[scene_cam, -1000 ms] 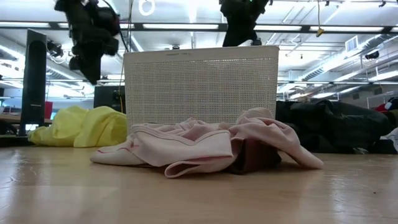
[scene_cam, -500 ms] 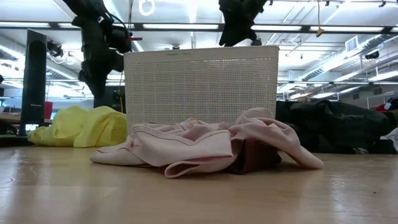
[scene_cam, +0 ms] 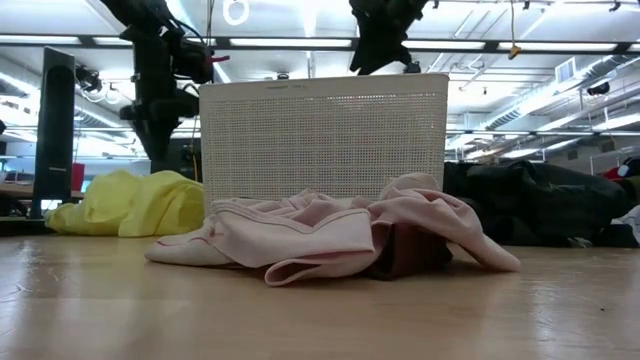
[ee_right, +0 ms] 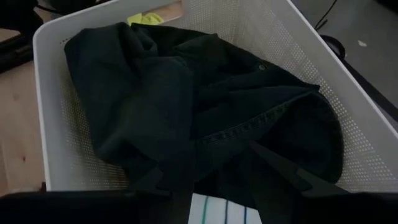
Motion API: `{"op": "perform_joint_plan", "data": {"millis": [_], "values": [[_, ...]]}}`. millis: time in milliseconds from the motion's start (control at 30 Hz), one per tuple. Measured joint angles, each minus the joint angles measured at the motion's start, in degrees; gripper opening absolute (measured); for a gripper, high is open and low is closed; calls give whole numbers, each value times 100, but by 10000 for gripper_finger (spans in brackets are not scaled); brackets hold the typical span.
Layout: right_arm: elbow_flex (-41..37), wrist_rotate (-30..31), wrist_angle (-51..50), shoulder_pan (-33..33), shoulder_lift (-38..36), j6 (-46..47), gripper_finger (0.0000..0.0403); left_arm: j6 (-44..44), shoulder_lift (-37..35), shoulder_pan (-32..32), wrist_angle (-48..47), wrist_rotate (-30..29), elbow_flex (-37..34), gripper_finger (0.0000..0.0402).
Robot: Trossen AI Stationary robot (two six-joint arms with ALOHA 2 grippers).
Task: Sort clothes
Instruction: Put the yellow shirt into the laundry organizer
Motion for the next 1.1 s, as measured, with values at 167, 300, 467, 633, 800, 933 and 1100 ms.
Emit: {"op": "perform_joint_plan", "data": {"millis": [167,300,467,633,800,933,1100], "values": [[0,0,4,-4,0,-2,141,28,12,2,-194,-380,0,170],[0,2,21,-15,0,-5,142,25,50,0,-320,-378,-26,178],[0,4,61,-17,0,-7,142,-35,63,-1,-118,-81,-560,184],[0,3,61,-15,0,-50,142,-366,64,0,421,-95,-1126,184],[0,4,99,-15,0,-55,142,-891,80,0,1204,352,-1593,184],[0,4,167,-15,0,-51,143,-1388,146,-2,1826,650,-2068,184],[0,13,266,-15,0,-62,141,-1793,175,0,2066,595,-2488,161]]}}
